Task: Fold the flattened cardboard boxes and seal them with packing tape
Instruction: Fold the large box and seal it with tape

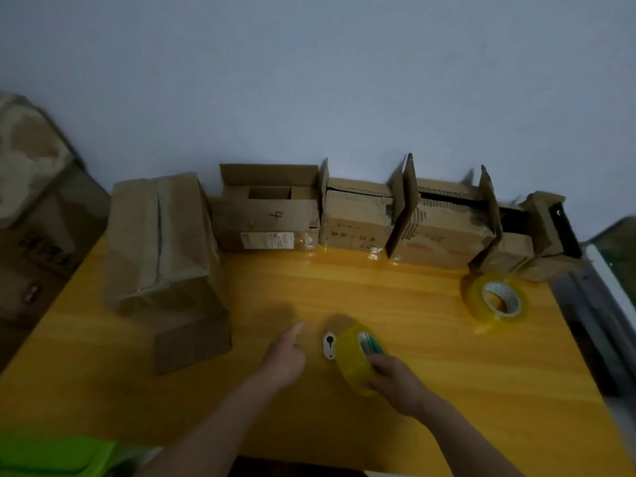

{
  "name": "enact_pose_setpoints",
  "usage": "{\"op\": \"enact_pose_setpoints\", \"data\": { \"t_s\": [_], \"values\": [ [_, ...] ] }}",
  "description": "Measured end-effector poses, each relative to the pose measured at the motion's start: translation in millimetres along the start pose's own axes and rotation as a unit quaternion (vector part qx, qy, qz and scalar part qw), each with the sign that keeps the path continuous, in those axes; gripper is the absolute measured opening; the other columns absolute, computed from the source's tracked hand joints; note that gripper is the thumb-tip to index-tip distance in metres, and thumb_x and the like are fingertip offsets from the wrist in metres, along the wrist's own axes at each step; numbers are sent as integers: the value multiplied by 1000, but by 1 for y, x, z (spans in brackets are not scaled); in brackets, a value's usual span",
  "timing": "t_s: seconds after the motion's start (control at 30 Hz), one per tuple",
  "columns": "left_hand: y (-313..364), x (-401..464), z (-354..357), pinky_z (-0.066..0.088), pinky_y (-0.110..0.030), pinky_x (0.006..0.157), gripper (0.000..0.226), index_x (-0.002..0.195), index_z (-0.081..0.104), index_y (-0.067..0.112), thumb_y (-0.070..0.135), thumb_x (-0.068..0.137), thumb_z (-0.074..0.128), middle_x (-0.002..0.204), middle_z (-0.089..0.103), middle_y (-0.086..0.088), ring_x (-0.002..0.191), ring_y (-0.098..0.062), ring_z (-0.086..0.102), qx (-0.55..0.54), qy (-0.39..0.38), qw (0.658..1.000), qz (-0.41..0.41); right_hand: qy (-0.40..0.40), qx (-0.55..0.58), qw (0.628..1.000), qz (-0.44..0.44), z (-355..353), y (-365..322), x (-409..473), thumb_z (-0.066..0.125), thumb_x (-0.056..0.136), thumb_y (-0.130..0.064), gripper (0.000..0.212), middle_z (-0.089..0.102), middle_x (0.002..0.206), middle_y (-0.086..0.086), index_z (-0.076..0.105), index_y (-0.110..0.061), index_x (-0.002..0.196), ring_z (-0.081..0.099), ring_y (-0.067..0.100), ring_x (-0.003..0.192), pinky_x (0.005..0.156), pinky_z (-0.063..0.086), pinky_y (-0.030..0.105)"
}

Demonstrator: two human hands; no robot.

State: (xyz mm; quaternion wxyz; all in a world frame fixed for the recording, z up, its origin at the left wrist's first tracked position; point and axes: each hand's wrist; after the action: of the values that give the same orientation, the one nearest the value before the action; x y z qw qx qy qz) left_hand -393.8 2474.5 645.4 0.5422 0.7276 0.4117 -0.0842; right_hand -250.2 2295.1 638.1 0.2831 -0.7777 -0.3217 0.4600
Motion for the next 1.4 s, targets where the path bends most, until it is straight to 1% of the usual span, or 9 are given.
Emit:
{"op": "enact_pose_setpoints", "data": {
  "t_s": [0.13,0.37,0.5,0.67,0.83,0.97,1.13,1.27,1.4],
  "values": [
    [18,0,-21,34,-31,108,35,128,52,16,1,103,33,143,44,-5,135,-24,41,-141,51,988,35,-50,29,996,-74,-2,-30,9,66,86,-1,17,65,98,-3,67,-15,94,59,-7,84,80,47,20],
    [20,-31,-57,43,-10,69,29,111,63,4,12,102,36,114,58,-10,104,-16,51,-148,53,986,50,-124,13,980,-153,6,-71,21,70,85,-8,11,68,95,-6,71,-12,95,62,3,89,81,50,27],
    [13,-44,-70,37,-23,66,23,82,54,15,19,100,40,90,48,-9,84,-18,45,-185,69,980,37,-168,-28,968,-185,8,-99,26,70,85,-17,26,67,99,17,67,4,99,60,11,89,83,50,39],
    [12,-70,-92,36,-21,65,32,74,51,18,9,101,37,77,46,0,71,-9,43,-129,71,988,54,-236,-46,953,-186,11,-128,32,64,88,-4,16,69,87,-6,67,3,102,60,-3,78,72,48,20],
    [-2,-84,-110,45,-24,69,16,79,57,23,14,92,62,82,56,5,76,-7,52,-73,104,990,56,-265,-49,948,-170,16,-146,38,64,91,-16,23,68,110,16,67,-6,112,62,38,103,91,49,49],
    [-5,-93,-114,52,-39,77,17,78,58,22,14,91,63,82,61,1,76,-13,57,-97,200,972,77,-251,-63,953,-157,19,-166,39,71,86,-19,22,67,102,7,65,-10,105,63,15,92,86,50,36],
    [7,-109,-117,42,-14,62,10,88,59,16,22,95,58,86,60,3,79,-8,56,-143,344,926,62,-31,-172,948,-265,42,-189,36,80,71,-14,51,48,110,-7,45,-36,99,49,14,101,78,42,15],
    [14,-118,-128,53,-30,83,12,90,65,9,17,95,57,89,69,-4,90,-19,65,-475,298,825,64,117,72,923,-360,44,-194,39,71,73,-4,55,51,119,-6,48,-33,114,49,-3,107,86,43,12],
    [22,-122,-131,55,-26,75,14,83,61,4,7,94,54,74,67,-4,79,-16,63,-642,218,732,63,44,338,911,-234,62,-205,46,70,82,-10,26,67,93,-2,60,-23,102,66,10,84,68,53,25]
  ]
}}
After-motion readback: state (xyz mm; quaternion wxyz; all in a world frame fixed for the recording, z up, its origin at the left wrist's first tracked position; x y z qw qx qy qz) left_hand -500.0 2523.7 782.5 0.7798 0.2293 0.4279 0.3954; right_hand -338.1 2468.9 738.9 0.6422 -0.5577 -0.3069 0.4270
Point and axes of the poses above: each hand's wrist, its own x-axis towards the middle knuckle, its own z-axis out of the palm, y = z × x
